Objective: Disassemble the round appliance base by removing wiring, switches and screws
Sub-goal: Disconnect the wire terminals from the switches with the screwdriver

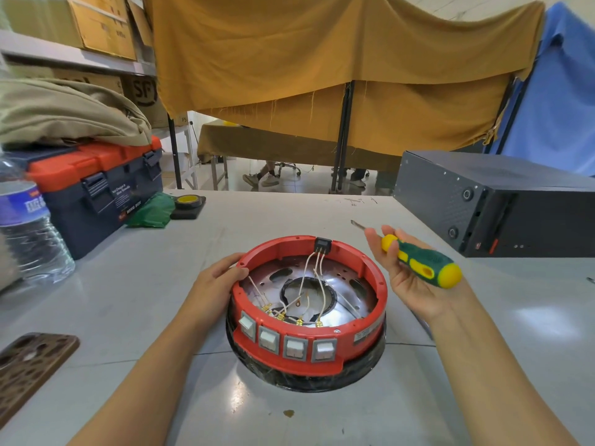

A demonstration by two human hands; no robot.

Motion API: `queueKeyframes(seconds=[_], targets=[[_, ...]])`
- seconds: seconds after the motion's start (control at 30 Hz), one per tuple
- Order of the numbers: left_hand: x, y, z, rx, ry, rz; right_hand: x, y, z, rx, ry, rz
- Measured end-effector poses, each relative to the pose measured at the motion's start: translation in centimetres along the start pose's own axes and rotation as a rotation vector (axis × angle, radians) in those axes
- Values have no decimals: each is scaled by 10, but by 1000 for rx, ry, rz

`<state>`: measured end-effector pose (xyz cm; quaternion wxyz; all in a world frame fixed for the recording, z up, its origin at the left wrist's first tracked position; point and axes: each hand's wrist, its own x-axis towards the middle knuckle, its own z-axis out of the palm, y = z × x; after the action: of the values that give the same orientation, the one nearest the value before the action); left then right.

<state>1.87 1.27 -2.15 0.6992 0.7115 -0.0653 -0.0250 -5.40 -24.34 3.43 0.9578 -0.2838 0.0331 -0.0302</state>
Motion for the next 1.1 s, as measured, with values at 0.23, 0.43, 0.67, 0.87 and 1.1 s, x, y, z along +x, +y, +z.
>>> queueKeyframes(seconds=[0.23, 0.43, 0.67, 0.87, 1.1], targets=[[3, -1, 0, -10, -45, 3, 4, 8, 7, 51, -84, -18], [5, -1, -1, -7, -68, 8, 4, 5, 4, -102, -212, -36], [11, 2, -3, 39, -88, -17, 5, 6, 2, -245, -253, -110], [22, 9, -5, 67, -111, -57, 9, 6, 1, -492, -118, -175], [38, 13, -8, 90, -120, -137, 10, 6, 0, -761, -43, -221]])
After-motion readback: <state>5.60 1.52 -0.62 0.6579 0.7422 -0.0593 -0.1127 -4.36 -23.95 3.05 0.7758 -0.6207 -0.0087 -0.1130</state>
